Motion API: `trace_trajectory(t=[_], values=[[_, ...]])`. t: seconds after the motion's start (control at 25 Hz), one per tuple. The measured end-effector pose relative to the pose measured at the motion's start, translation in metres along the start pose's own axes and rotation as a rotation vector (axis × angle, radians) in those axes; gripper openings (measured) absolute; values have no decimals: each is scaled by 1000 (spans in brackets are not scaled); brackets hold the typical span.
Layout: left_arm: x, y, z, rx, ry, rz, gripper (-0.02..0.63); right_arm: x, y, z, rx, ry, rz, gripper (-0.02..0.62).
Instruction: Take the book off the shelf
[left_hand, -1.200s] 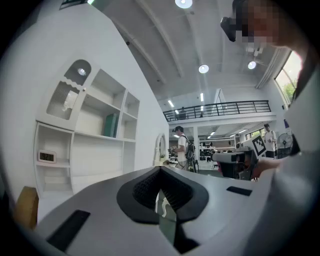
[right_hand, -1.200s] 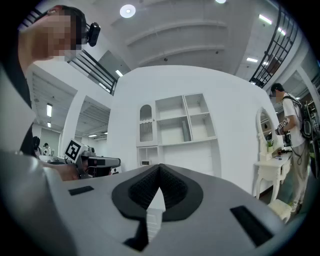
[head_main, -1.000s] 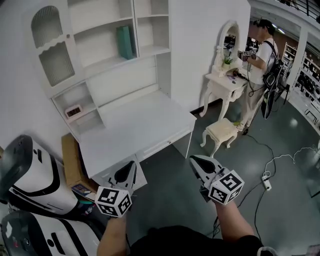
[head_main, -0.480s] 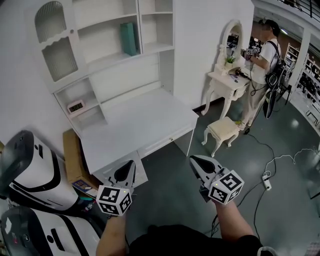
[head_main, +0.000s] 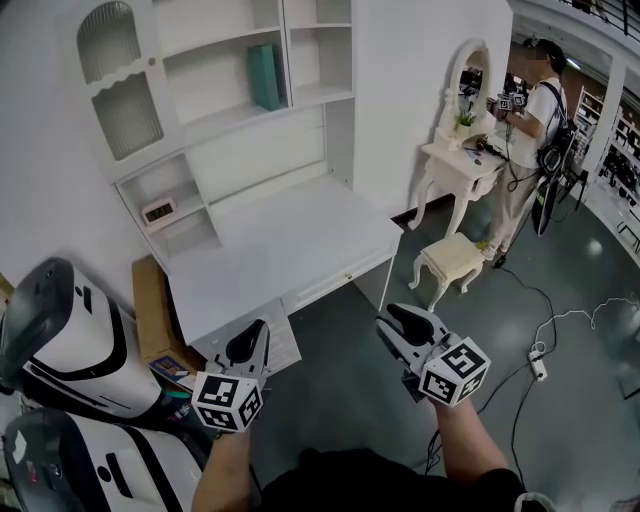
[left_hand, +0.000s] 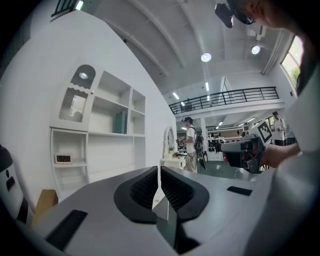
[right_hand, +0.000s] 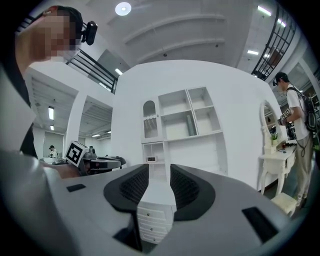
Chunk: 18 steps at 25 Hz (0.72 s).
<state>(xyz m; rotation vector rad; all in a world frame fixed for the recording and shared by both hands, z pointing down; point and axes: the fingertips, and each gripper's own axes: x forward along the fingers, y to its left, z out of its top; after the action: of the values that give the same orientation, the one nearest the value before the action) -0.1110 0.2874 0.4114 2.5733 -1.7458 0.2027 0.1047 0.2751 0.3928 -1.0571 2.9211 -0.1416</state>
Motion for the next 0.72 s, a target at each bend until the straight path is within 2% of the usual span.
trace_trajectory(t=[0.08,0.2,0.48,0.72], values=[[-2,1,0,-4,-5,0,19,0,1,-3,1,10,-4,167],[-3,0,-1,-18,-9,-7,111,1,5,-9,1,18,5,201],[3,-11,-6,-39,10,-43,191,-6,4,-17,20,41,-2,272],[6,-14,-11,-54,21,-24,270,-16,-8,-23,48,43,-41,335]])
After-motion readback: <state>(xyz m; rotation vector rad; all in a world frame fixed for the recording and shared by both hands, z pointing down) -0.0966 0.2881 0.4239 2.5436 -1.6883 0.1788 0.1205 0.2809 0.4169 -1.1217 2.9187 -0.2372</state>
